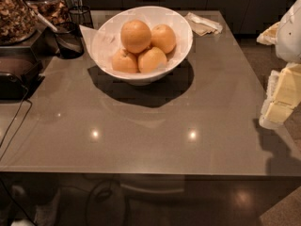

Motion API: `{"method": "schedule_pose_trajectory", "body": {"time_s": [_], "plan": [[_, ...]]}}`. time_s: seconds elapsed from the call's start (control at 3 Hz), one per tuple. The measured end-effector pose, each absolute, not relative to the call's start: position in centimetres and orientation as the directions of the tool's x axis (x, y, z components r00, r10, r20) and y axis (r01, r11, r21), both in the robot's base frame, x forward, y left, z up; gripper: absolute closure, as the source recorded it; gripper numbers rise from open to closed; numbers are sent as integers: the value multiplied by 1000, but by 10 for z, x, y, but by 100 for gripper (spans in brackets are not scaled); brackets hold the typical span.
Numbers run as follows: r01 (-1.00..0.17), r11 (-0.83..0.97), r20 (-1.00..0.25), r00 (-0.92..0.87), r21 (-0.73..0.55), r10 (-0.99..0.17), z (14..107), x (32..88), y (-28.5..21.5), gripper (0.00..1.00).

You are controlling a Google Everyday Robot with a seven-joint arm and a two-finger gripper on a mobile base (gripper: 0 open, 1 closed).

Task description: Pick orange from white bowl

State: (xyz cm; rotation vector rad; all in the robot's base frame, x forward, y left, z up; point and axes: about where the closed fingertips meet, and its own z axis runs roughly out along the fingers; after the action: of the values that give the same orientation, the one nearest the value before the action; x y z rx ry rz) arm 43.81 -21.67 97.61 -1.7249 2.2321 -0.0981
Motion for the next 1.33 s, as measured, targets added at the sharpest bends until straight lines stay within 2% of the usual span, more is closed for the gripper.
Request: {"method": "schedule_pose_trajectory", "body": {"time_s": [0.67, 1.33], "plan": [[-920, 306, -227, -252, -247, -941, 978, 446, -211, 0], [-919, 362, -308, -303, -155, -902, 979, 498, -179, 0]]}}
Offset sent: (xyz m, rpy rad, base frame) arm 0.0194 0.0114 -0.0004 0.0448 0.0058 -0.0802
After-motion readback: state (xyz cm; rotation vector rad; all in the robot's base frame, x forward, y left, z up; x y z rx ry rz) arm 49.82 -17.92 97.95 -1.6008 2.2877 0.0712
